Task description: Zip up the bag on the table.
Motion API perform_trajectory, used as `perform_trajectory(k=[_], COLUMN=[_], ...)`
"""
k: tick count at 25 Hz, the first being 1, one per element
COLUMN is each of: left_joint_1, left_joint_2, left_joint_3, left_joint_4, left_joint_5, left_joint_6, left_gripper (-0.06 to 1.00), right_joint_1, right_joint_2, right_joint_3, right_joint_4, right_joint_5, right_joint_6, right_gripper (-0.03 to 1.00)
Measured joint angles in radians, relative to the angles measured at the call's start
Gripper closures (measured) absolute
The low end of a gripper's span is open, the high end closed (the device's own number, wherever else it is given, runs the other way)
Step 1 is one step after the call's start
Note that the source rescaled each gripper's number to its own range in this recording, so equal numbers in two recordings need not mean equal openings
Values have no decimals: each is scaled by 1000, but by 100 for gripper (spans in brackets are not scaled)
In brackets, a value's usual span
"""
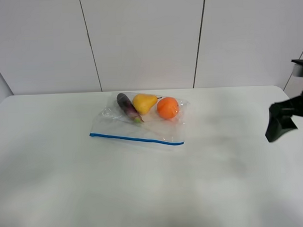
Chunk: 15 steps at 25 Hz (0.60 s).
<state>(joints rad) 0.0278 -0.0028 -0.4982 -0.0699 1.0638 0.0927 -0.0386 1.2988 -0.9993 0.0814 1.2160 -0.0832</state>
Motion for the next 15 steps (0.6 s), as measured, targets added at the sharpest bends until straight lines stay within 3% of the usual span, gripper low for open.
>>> perform_trajectory(k=[4, 9, 15], left_joint_1=[0, 0, 0], left_joint_2=[0, 0, 0], left_joint_3=[0, 0, 0], left_joint_4=[0, 0, 0], left_joint_5=[0, 0, 0], left_joint_6=[0, 0, 0], left_gripper=[-6, -6, -6], right_joint_1=[0, 1, 1], right_joint_2=[-251, -606, -1009], right_joint_3=[221, 442, 485], right_joint_4=[2, 3, -3], right_joint_5=[-10, -101, -185], right_joint_6=[0, 11, 26], right_gripper=[-2, -2, -2])
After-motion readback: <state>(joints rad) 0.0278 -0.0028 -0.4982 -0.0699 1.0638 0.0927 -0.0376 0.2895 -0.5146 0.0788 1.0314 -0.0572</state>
